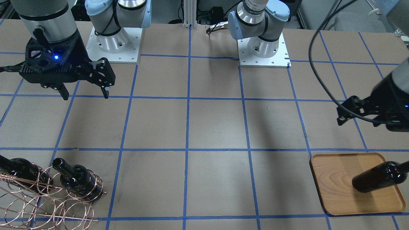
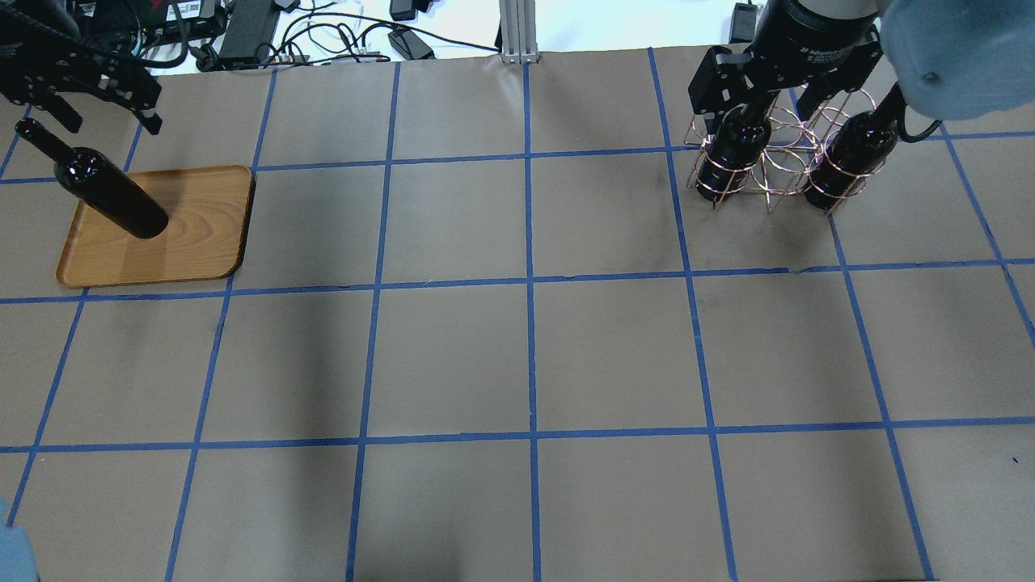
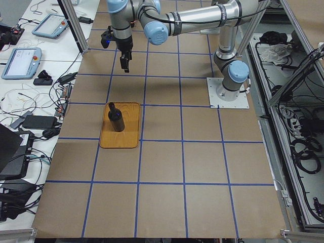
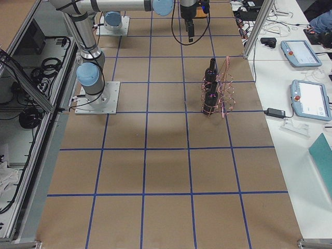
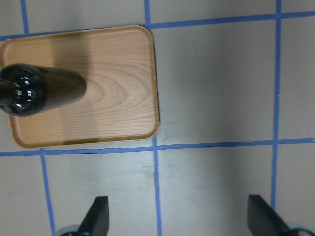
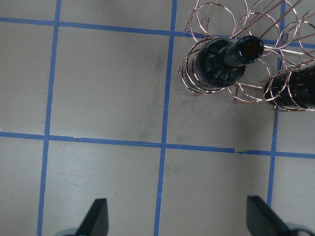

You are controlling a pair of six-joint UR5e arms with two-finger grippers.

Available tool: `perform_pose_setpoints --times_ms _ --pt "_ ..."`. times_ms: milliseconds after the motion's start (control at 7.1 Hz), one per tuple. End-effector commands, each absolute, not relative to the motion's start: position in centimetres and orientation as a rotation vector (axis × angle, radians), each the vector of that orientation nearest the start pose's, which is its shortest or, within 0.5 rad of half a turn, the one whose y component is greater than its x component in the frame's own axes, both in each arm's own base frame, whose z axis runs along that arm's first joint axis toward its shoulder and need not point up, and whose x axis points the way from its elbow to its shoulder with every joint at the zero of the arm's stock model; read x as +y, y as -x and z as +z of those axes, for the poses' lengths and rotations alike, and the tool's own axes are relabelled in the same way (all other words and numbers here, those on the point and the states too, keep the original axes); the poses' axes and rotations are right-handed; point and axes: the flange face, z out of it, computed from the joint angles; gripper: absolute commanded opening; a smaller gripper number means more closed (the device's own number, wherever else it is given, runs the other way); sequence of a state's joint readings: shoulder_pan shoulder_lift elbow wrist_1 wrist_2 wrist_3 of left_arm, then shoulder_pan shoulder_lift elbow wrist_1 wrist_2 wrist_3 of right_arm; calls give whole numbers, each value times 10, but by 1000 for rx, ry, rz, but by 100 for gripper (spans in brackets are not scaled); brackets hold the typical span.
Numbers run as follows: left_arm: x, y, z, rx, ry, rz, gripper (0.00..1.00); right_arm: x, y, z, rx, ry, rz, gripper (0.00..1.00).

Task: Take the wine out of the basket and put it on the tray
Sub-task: 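Open the left gripper and raise it away from the bottle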

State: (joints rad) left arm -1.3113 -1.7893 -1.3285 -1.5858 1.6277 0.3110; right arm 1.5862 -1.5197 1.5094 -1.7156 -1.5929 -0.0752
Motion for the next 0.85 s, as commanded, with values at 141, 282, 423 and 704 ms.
perform_pose_setpoints --times_ms 141,282,423,704 --pt "-540 108 519 3154 -70 -11 100 -526 -139 507 3157 138 -242 100" --pt "-526 122 520 3149 -106 -8 100 -526 -139 508 3157 138 -244 100" --pt "-519 126 522 3157 -114 -18 100 -526 -139 508 3157 138 -244 100" --pt "-516 126 524 3151 -114 -23 100 -526 -139 508 3154 143 -244 100"
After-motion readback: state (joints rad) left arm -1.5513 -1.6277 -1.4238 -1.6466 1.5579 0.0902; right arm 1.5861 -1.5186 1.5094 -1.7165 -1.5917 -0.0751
